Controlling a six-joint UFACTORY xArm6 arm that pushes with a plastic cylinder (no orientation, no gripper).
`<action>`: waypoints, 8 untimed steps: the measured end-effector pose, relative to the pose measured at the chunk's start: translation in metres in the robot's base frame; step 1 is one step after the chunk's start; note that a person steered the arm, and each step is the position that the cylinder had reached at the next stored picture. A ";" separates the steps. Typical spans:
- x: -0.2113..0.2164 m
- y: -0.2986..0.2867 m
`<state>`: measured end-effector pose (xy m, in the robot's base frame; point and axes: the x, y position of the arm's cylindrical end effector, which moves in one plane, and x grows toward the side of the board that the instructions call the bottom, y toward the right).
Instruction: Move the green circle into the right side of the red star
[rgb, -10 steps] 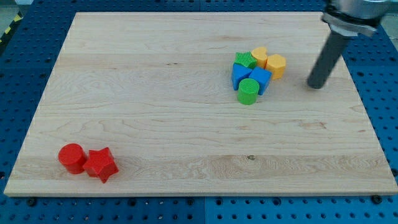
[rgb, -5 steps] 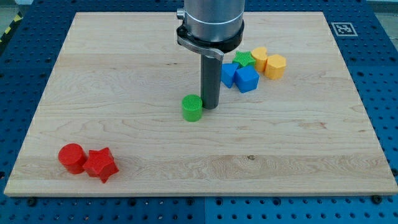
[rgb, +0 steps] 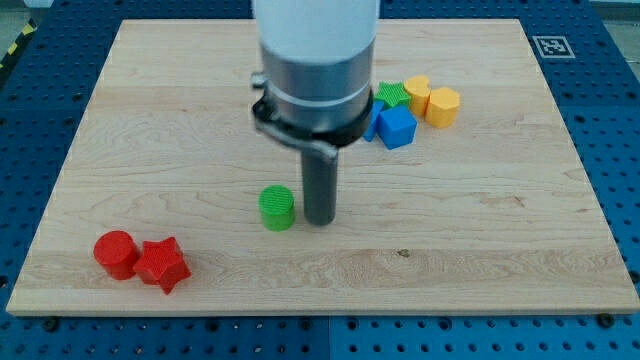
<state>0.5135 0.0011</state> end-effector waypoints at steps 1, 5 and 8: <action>-0.033 -0.001; 0.002 -0.024; 0.059 -0.086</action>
